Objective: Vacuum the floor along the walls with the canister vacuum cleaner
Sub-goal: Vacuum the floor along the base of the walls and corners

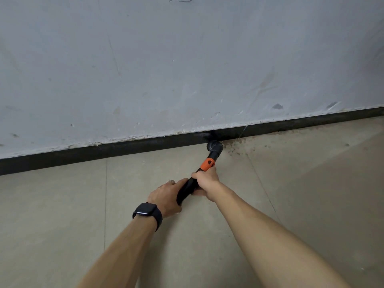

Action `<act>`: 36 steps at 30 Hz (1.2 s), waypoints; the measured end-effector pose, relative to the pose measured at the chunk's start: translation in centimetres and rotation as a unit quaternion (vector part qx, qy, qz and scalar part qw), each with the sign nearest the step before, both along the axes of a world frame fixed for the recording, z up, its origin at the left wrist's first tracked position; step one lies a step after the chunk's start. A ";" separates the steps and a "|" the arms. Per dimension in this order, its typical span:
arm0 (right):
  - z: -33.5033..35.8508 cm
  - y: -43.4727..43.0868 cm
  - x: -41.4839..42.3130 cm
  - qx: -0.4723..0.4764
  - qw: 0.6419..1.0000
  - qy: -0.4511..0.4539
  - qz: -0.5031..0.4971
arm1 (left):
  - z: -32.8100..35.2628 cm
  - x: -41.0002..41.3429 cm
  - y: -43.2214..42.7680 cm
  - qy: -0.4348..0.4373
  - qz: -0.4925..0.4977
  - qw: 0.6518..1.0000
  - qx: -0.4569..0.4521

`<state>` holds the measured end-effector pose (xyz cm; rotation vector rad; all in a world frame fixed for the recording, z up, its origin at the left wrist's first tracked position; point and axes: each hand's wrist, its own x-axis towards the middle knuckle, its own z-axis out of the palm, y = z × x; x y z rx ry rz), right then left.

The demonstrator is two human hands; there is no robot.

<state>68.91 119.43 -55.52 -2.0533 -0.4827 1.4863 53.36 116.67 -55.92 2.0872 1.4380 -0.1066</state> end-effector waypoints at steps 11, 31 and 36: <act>-0.6 0.5 0.5 -0.012 0.999 -0.004 0.038 | -0.3 0.3 -0.2 0.000 0.015 1.000 -0.013; 1.3 -5.5 4.8 -0.013 0.997 -0.004 -0.072 | 1.6 5.2 -1.3 0.046 -0.136 0.990 -0.009; 0.6 -5.0 5.3 -0.020 0.997 0.000 -0.071 | 1.1 5.4 -1.1 0.039 -0.132 0.990 -0.011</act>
